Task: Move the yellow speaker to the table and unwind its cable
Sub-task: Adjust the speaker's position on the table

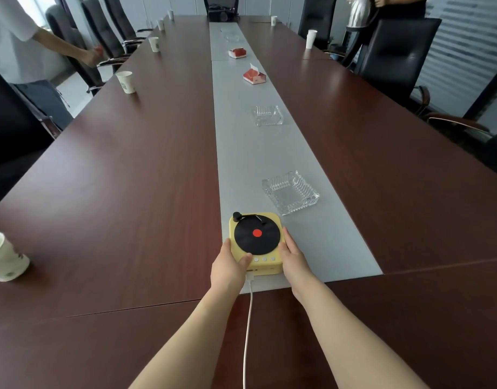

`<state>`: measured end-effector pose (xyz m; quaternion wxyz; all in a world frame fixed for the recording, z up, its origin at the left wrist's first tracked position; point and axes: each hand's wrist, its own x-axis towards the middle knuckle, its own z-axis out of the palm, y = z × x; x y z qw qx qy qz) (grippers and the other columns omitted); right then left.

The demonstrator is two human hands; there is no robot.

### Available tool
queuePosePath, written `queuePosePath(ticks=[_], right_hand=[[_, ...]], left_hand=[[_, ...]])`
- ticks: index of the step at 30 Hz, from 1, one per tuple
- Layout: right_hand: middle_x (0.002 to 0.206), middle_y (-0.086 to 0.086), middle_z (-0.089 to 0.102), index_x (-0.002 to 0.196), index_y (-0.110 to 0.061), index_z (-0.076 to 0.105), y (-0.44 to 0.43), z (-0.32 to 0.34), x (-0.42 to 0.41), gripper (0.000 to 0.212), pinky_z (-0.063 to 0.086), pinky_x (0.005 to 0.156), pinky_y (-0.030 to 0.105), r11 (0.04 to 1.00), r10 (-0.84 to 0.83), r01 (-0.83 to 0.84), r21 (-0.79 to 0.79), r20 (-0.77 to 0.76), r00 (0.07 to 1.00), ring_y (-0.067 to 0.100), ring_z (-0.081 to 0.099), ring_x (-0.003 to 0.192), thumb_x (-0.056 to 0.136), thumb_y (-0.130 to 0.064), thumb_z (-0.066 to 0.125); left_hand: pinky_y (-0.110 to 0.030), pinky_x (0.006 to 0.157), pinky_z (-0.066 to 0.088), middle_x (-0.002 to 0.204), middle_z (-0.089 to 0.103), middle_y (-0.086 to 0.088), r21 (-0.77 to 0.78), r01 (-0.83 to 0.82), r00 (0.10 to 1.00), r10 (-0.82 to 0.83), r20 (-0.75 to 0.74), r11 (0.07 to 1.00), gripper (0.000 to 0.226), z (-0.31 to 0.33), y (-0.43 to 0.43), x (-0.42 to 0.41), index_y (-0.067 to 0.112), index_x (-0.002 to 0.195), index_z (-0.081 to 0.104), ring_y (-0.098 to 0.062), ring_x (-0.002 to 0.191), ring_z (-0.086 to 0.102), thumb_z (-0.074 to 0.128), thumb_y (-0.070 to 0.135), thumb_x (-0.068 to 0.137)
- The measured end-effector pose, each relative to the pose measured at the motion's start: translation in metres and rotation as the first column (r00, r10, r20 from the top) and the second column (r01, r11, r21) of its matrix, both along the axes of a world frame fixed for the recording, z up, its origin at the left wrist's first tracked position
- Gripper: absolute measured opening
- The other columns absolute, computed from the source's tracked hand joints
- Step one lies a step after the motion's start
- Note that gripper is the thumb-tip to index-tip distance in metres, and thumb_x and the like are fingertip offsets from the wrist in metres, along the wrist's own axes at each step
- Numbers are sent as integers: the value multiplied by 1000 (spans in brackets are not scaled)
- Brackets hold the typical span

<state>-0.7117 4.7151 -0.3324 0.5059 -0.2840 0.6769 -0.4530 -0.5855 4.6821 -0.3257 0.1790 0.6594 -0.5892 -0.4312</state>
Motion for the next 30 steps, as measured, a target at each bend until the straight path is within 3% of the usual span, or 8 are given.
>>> queuePosePath(ticks=[30], right_hand=[[159, -6, 19, 149, -37, 17, -1, -4, 0, 48, 21, 116, 35, 1000, -3, 3, -11, -4, 1000, 16, 20, 146, 104, -25, 27]], left_hand=[[-31, 91, 42, 138, 52, -5, 3, -11, 999, 11, -33, 1000, 67, -1, 0, 3, 17, 148, 23, -26, 123, 51, 56, 31, 91]])
